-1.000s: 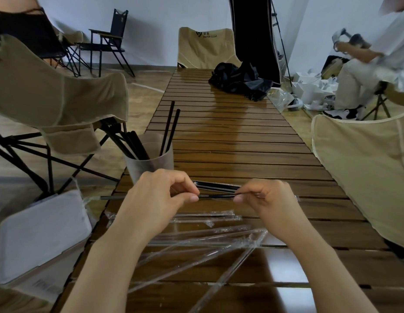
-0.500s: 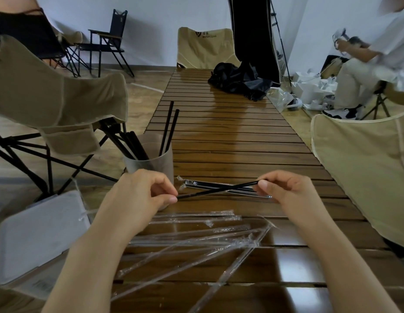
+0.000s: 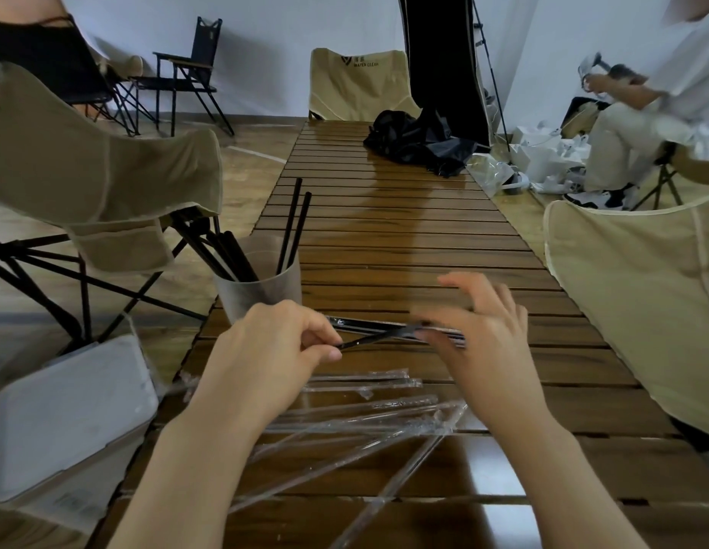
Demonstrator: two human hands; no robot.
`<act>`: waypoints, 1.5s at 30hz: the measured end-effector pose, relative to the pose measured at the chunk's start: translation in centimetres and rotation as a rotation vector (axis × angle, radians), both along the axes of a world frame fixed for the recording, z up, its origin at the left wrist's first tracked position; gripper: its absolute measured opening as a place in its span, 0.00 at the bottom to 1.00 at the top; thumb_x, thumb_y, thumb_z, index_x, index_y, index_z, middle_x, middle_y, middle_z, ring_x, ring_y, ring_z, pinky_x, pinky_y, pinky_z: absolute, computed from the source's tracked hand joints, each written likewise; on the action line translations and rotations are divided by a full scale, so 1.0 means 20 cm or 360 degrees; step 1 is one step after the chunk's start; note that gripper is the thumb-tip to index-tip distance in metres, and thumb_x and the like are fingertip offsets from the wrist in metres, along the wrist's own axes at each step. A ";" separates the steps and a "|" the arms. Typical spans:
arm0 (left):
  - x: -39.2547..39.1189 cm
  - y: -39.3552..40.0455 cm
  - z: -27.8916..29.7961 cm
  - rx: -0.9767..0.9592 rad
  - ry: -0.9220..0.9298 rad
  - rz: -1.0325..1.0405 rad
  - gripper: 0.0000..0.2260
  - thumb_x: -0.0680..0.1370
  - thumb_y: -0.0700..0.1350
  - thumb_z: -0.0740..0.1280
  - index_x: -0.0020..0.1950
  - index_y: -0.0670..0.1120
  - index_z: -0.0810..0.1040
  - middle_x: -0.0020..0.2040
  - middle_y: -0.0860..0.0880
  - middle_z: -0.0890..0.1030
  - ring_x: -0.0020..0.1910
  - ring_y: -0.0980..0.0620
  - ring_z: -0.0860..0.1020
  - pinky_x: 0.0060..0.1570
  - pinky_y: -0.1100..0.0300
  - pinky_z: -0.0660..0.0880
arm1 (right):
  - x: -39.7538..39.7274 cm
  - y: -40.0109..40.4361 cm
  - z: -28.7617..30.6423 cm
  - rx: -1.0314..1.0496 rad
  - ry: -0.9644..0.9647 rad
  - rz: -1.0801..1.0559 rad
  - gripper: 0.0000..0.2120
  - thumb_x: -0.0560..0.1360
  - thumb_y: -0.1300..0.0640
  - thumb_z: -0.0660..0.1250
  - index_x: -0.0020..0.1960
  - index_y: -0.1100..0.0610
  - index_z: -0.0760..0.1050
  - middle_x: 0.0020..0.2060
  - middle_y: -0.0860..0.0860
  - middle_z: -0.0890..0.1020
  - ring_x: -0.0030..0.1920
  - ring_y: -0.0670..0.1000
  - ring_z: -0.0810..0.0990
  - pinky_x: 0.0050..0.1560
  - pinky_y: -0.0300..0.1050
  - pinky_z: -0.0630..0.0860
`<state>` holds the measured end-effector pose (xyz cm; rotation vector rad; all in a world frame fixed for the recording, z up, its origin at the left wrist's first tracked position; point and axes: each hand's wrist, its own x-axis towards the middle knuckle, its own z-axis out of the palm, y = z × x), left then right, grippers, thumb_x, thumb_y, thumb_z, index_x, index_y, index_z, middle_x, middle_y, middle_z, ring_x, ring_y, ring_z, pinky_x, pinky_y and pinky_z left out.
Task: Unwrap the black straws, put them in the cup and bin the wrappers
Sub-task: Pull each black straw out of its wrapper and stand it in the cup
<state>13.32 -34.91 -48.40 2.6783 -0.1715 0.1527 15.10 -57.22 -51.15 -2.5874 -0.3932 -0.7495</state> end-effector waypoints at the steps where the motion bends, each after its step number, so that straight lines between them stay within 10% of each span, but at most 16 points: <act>1: 0.00 0.00 0.00 0.0005 0.0006 -0.0003 0.05 0.74 0.56 0.70 0.50 0.61 0.82 0.42 0.63 0.82 0.41 0.66 0.78 0.45 0.64 0.78 | 0.00 0.01 -0.01 -0.0063 -0.0056 0.0049 0.09 0.69 0.54 0.73 0.50 0.47 0.83 0.57 0.51 0.76 0.57 0.54 0.72 0.55 0.53 0.65; 29: -0.03 0.12 0.12 -0.0065 0.0250 0.0055 0.03 0.68 0.58 0.74 0.37 0.62 0.83 0.35 0.64 0.82 0.39 0.65 0.79 0.46 0.59 0.80 | 0.01 -0.01 -0.05 -0.0207 0.0094 0.0048 0.02 0.68 0.55 0.75 0.39 0.49 0.83 0.41 0.46 0.77 0.46 0.51 0.73 0.51 0.47 0.63; 35: -0.04 0.11 0.13 -0.0088 0.0422 -0.0057 0.11 0.68 0.57 0.75 0.50 0.63 0.82 0.43 0.64 0.83 0.43 0.66 0.80 0.53 0.58 0.79 | 0.03 -0.06 -0.05 -0.0165 0.0142 0.0086 0.02 0.70 0.55 0.72 0.40 0.48 0.82 0.38 0.41 0.80 0.42 0.46 0.73 0.49 0.46 0.63; 45: -0.07 0.20 0.19 -0.0215 0.0553 -0.0042 0.02 0.74 0.50 0.70 0.44 0.57 0.82 0.36 0.62 0.84 0.29 0.62 0.81 0.35 0.68 0.76 | 0.04 -0.15 -0.06 -0.0159 0.0320 0.0084 0.06 0.68 0.56 0.74 0.43 0.46 0.81 0.37 0.39 0.79 0.42 0.44 0.69 0.45 0.43 0.56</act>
